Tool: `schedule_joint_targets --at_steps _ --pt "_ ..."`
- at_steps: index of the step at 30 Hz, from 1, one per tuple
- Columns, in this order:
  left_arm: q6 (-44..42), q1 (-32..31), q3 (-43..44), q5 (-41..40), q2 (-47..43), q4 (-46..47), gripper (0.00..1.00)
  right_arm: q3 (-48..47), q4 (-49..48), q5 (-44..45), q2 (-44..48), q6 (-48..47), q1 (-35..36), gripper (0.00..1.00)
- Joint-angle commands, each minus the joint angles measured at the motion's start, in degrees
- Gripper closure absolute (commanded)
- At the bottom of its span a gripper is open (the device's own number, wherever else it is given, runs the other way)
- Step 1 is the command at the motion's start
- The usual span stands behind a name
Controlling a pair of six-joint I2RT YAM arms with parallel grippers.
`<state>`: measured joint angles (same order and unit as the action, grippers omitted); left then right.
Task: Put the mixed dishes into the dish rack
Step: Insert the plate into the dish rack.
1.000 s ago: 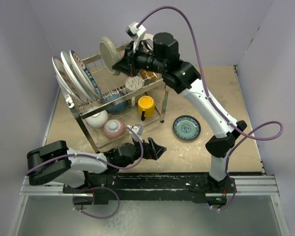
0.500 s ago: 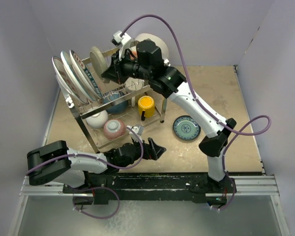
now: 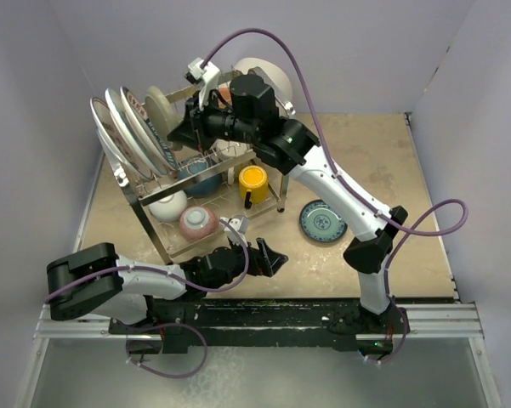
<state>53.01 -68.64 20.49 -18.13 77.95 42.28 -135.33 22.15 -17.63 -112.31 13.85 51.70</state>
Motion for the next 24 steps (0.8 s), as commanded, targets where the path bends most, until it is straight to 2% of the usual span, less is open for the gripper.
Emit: schedule_joint_targets --at_steps 1,7,18,24 --pt "0.79 0.09 2.17 0.19 -0.43 1.67 0.01 -2.63 -5.13 1.82 3.6 -0.65 1.21 1.0" --pt "0.96 0.09 1.95 0.29 -0.67 1.58 0.01 0.01 -5.03 5.36 3.35 -1.23 1.27 1.0" --pt "1.25 0.1 1.42 0.11 -1.13 1.41 0.01 1.65 -4.91 7.69 3.1 -4.09 1.34 0.91" --pt "1.28 0.09 1.5 0.11 -1.06 1.46 0.01 1.6 -5.1 5.58 3.64 -5.26 1.78 0.71"
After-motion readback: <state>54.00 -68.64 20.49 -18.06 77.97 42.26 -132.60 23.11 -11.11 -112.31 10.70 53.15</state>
